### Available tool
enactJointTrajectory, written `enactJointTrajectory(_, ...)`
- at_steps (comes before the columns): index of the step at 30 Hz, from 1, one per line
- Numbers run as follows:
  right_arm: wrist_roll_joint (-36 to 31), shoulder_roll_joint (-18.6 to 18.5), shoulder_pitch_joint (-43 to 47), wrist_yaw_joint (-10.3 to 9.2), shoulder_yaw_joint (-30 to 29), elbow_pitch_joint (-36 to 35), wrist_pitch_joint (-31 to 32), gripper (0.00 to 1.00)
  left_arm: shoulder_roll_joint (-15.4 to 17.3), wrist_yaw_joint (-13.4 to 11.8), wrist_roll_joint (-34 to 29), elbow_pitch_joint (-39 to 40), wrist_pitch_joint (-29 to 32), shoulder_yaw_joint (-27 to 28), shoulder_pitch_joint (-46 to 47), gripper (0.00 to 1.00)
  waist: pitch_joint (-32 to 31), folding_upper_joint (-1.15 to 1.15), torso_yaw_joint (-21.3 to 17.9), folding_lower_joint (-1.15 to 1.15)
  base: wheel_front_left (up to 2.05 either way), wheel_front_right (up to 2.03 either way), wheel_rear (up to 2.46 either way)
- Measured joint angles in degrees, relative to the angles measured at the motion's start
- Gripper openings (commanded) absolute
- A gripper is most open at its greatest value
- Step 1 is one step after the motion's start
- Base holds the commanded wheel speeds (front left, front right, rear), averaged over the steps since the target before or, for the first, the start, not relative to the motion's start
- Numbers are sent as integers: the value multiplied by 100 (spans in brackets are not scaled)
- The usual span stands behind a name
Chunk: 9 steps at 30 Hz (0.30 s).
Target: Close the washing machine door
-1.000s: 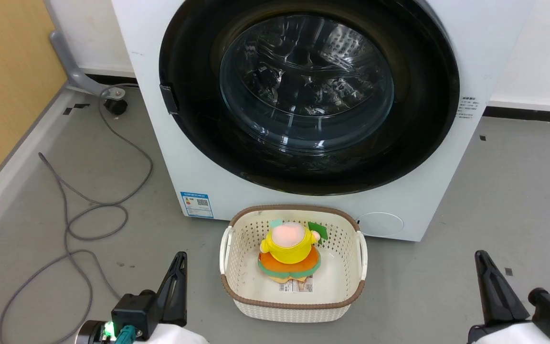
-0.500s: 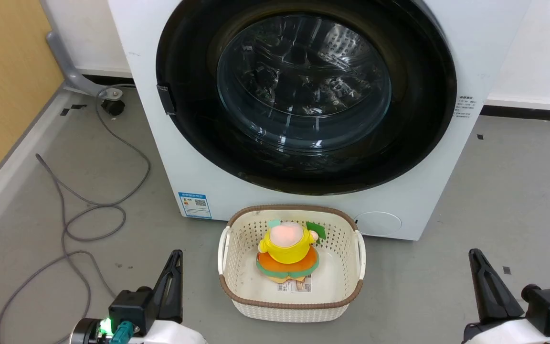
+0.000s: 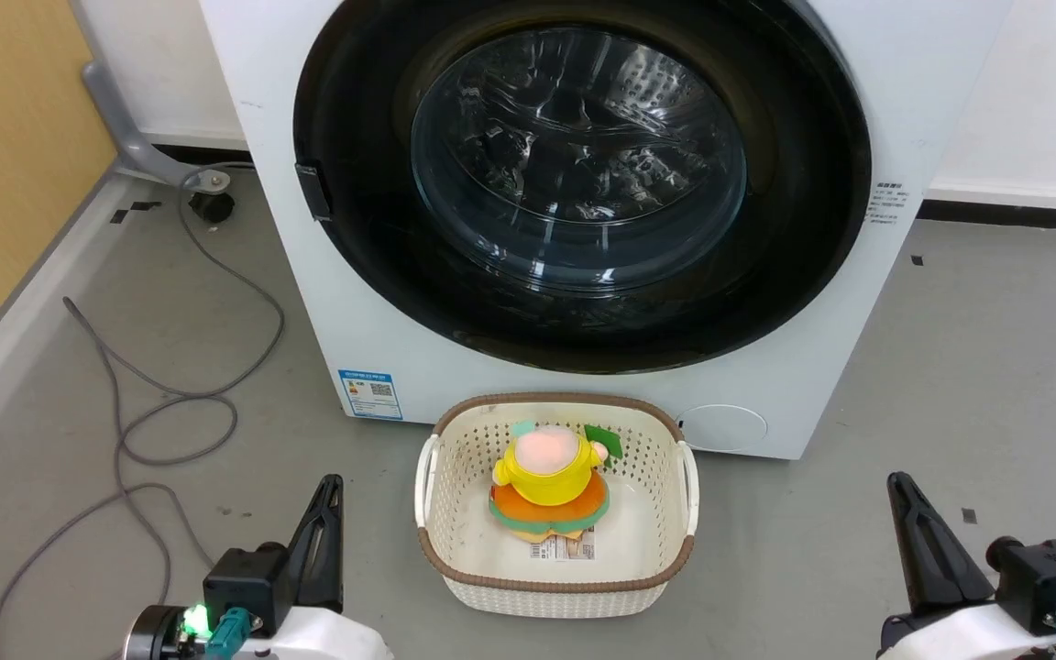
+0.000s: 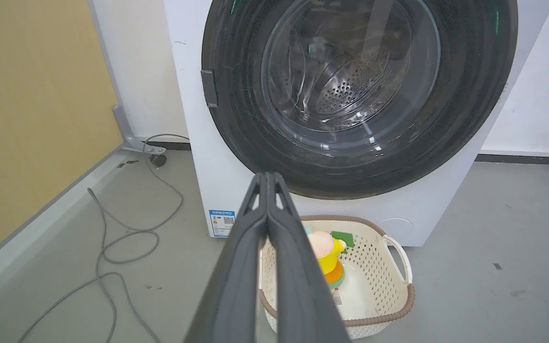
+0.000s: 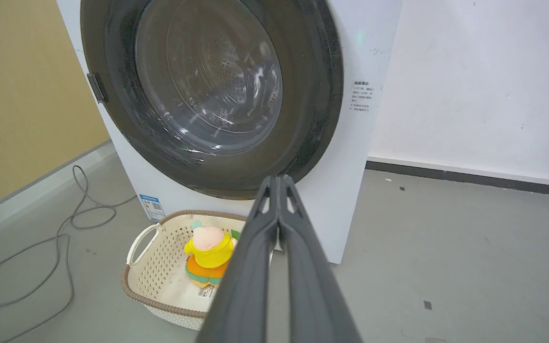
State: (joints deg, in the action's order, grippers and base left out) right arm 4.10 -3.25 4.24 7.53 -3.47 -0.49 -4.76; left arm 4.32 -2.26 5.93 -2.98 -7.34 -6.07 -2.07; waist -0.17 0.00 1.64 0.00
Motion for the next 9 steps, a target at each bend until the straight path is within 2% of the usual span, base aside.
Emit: enactJointTrajectory(9,-58,0,-15,0,42,4,70,0,-9,42,-81,38,105,94,3,0,2,0,-23,0,0,0,0)
